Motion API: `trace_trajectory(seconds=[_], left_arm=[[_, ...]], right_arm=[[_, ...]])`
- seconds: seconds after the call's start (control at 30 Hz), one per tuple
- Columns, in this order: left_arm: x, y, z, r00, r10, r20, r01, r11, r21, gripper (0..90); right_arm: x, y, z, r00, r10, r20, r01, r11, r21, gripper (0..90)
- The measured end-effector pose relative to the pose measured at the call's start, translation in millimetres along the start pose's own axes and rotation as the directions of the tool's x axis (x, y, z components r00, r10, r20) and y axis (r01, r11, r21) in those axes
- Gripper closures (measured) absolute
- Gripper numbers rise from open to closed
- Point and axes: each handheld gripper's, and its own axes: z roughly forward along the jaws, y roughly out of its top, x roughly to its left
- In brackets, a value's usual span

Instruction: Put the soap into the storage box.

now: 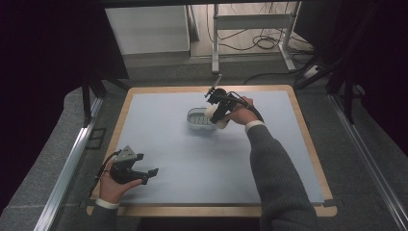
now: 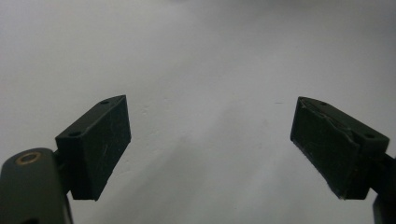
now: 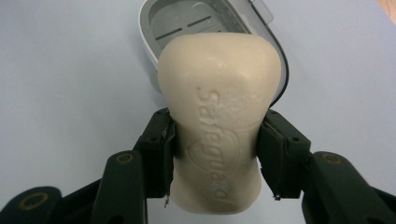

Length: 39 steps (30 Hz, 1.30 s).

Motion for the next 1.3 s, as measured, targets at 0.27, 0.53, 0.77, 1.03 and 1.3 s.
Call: trace_trajectory(seconds=[0.27,0.53,0.77,1.03,1.3], left_arm=[[0.3,0.0,-0.8,1.0,-0.002,0.001,0.002,1.0,-0.002,12.8],[0.9,0.0,-2.3,1.0,-0.001,0.002,0.001,1.0,-0.008,12.8],[2.3,-0.1,-5.5,1.0,0.002,0.002,-0.002,0.9998,-0.018,12.7],[5.0,-2.2,-4.2,0.9998,-0.017,0.011,0.017,0.9996,-0.023,12.8],[10.3,-5.0,-6.0,0.9991,-0.042,0.006,0.042,0.9986,-0.031,12.9]], right_arm=[[-1.3,8.4,5.1,0.9996,-0.027,0.009,0.027,1.0,0.01,49.8],[2.0,19.9,9.1,0.9969,-0.078,0.011,0.078,0.997,0.019,49.8],[0.9,29.1,11.3,0.996,-0.087,0.019,0.087,0.996,0.025,49.7],[-3.1,39.4,19.3,0.9911,-0.129,0.031,0.128,0.991,0.035,49.7],[-6.1,45.8,34.2,0.9762,-0.215,0.024,0.215,0.976,0.032,49.7]])
